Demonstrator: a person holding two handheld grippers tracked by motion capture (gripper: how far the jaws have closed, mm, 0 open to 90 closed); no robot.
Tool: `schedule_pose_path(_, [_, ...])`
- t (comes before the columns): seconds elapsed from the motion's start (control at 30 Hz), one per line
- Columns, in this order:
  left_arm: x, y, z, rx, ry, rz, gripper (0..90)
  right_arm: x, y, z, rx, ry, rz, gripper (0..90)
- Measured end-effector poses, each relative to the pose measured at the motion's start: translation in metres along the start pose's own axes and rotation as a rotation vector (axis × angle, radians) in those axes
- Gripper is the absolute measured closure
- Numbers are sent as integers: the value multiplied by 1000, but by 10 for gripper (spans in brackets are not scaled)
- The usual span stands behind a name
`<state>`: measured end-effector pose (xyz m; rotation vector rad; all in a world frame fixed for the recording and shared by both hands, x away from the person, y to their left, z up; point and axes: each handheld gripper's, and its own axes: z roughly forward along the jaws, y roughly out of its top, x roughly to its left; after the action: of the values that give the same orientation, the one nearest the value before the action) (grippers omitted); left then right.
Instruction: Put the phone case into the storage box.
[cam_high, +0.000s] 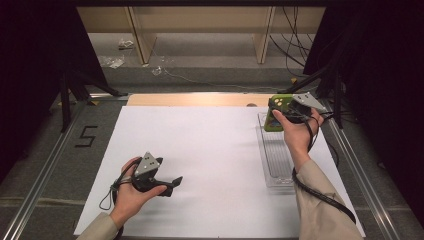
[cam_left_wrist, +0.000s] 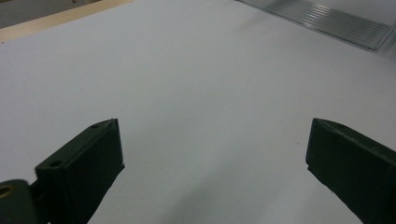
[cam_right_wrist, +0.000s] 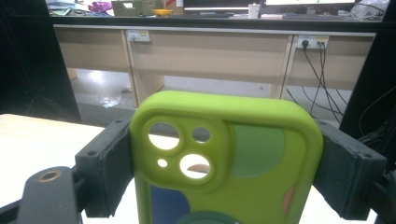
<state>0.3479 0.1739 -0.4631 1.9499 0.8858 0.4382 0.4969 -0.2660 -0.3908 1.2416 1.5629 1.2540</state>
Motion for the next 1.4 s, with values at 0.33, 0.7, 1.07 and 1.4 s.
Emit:
schedule_pose_path(0.33, [0, 0, 0, 1, -2, 0, 33, -2, -1, 4, 8, -7, 2, 171])
schedule_pose_path(0.7, [0, 0, 0, 1, -3, 1, 33, -2, 0, 8, 15, -11, 3, 171])
schedule_pose_path(1.07, [0, 0, 0, 0, -4, 1, 33, -3, 0, 12, 20, -17, 2, 171])
schedule_pose_path(1.4, [0, 0, 0, -1, -3, 0, 33, -4, -2, 16, 29, -23, 6, 171])
